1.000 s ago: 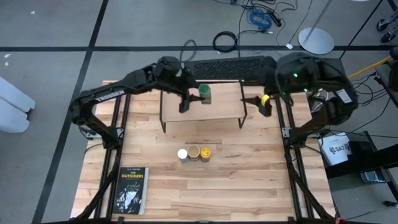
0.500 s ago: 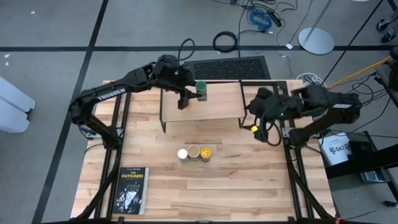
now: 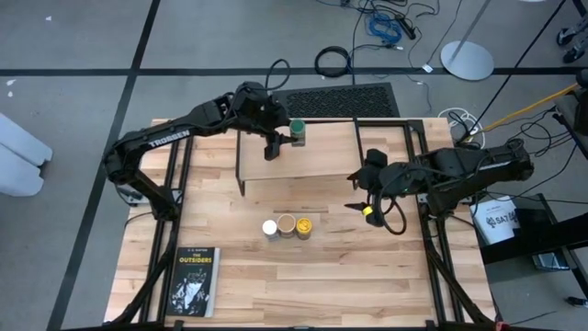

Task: Shelf spices
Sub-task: Put the green seasoning bottle on the shelf, then put the white seasoning bottle on the shelf

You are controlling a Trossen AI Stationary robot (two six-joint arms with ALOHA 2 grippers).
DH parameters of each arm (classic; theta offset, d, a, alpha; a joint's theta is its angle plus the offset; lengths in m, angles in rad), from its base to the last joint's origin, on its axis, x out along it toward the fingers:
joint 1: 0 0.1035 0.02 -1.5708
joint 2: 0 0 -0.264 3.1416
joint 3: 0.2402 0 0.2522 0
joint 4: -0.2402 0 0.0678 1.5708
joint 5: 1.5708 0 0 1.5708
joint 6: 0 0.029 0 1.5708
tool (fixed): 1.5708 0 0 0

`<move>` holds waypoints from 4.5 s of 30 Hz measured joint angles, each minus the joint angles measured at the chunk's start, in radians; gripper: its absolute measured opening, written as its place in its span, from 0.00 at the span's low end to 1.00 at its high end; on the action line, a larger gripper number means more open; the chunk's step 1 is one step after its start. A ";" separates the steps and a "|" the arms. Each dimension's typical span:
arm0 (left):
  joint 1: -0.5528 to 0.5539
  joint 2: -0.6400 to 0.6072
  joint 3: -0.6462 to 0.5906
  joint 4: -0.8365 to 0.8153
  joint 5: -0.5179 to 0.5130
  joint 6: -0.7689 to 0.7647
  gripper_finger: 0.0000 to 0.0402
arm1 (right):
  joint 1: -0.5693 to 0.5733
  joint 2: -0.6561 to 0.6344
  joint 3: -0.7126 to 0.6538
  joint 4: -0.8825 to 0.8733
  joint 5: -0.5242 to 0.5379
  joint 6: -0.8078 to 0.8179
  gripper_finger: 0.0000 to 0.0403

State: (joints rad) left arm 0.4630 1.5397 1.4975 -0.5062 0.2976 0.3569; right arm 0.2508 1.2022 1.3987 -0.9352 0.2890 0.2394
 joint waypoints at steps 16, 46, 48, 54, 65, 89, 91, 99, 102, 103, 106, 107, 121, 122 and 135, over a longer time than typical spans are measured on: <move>0.025 0.071 0.000 -0.018 -0.008 0.045 0.51 | 0.000 -0.005 0.000 0.008 -0.002 -0.003 0.83; 0.073 -0.242 0.096 -0.299 -0.021 0.042 0.51 | 0.000 -0.005 0.000 -0.002 -0.003 -0.019 0.83; 0.087 -0.277 0.096 -0.384 -0.020 0.041 0.51 | 0.000 -0.005 0.000 -0.004 -0.003 -0.019 0.83; 0.103 -0.359 -0.008 -0.449 -0.020 0.008 0.51 | 0.000 -0.005 0.000 -0.006 -0.003 -0.018 0.84; 0.136 -0.443 -0.503 -0.063 0.004 -0.003 0.51 | 0.000 -0.005 0.000 -0.005 -0.003 0.006 0.84; 0.178 -0.427 -0.589 0.080 0.068 0.016 0.59 | 0.000 -0.004 0.000 -0.005 -0.003 0.004 0.84; 0.178 -0.415 -0.589 0.088 0.068 0.016 0.59 | 0.000 -0.004 0.000 -0.005 -0.003 0.006 0.84; 0.178 -0.387 -0.589 0.094 0.062 0.020 0.59 | 0.000 -0.004 0.000 -0.005 -0.003 0.006 0.84; 0.178 -0.387 -0.588 0.113 0.047 0.020 0.59 | 0.000 -0.004 0.000 -0.005 -0.003 0.005 0.84; 0.178 -0.387 -0.585 0.111 0.047 0.019 0.59 | 0.000 -0.004 0.000 -0.005 -0.003 0.005 0.84; 0.178 -0.391 -0.573 0.110 0.047 0.015 0.59 | 0.000 -0.004 0.000 -0.005 -0.003 0.006 0.84; 0.178 -0.394 -0.569 0.107 0.047 0.010 0.59 | 0.000 -0.004 0.000 -0.005 -0.003 0.006 0.84; 0.178 -0.505 -0.522 0.097 0.040 -0.011 0.70 | 0.001 -0.004 0.000 -0.005 -0.006 0.010 0.84; 0.178 -0.522 -0.522 0.097 0.035 -0.011 0.71 | 0.001 -0.004 0.000 -0.005 -0.006 0.010 0.84; 0.177 -0.767 -0.497 0.073 -0.038 -0.064 0.71 | 0.001 0.016 0.000 -0.004 -0.006 0.010 0.84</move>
State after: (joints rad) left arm 0.6405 0.7723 1.0004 -0.4329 0.2599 0.2925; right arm 0.2516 1.2184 1.3991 -0.9394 0.2825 0.2489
